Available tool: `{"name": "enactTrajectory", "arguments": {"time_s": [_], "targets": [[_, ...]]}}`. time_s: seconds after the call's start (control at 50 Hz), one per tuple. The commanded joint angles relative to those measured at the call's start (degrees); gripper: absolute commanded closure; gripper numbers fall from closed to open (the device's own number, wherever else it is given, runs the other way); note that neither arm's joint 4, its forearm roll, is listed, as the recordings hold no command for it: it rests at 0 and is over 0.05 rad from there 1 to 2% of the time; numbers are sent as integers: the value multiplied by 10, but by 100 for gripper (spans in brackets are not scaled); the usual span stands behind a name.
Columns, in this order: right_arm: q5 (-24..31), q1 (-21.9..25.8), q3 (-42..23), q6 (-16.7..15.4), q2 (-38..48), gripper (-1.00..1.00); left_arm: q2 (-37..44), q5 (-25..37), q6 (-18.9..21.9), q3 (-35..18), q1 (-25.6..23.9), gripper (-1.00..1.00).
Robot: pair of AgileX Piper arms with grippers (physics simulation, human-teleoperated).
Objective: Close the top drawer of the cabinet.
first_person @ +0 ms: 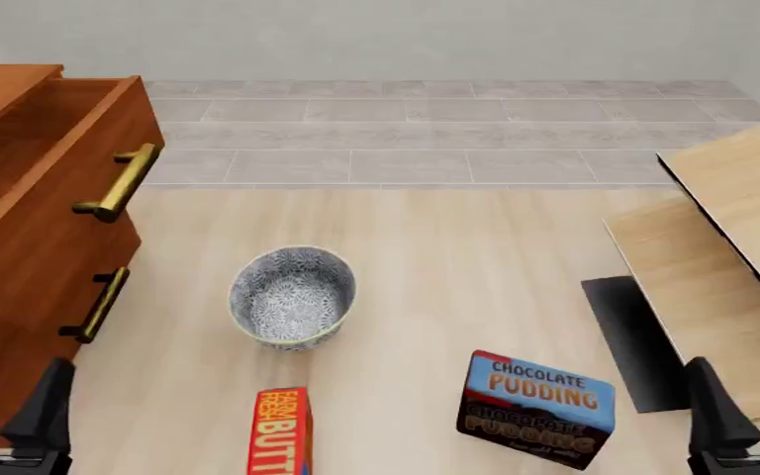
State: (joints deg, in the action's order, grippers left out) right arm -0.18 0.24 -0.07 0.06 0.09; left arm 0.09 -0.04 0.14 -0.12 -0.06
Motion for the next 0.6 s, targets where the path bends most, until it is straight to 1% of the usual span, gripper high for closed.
{"name": "enactTrajectory", "arguments": {"time_s": [0.02,0.22,0.36,0.38,0.42,0.48,0.5,0.54,0.56,0.6], "targets": [[-3,4,-2,4,0,-100,0,0,1,-4,-3,-100],[-3,6,-2,3,0,-100,1,1,8,-8,-6,-100],[-7,14,-2,0,0,-100,2,4,31,-22,-16,-100],[-7,14,-2,1,0,-100,2,3,30,-21,-17,-100],[-7,16,-2,3,0,-100,1,2,44,-23,-25,-100],[-9,18,-2,5,0,-100,1,1,78,-22,-39,-100],[-9,18,-2,5,0,-100,1,1,78,-22,-39,-100],[-9,23,-2,6,0,-100,3,-5,127,-16,-56,-100],[-9,23,-2,6,0,-100,3,-5,127,-16,-56,-100],[-14,31,-2,-2,-1,-100,3,-4,142,-14,-64,-100]]}}
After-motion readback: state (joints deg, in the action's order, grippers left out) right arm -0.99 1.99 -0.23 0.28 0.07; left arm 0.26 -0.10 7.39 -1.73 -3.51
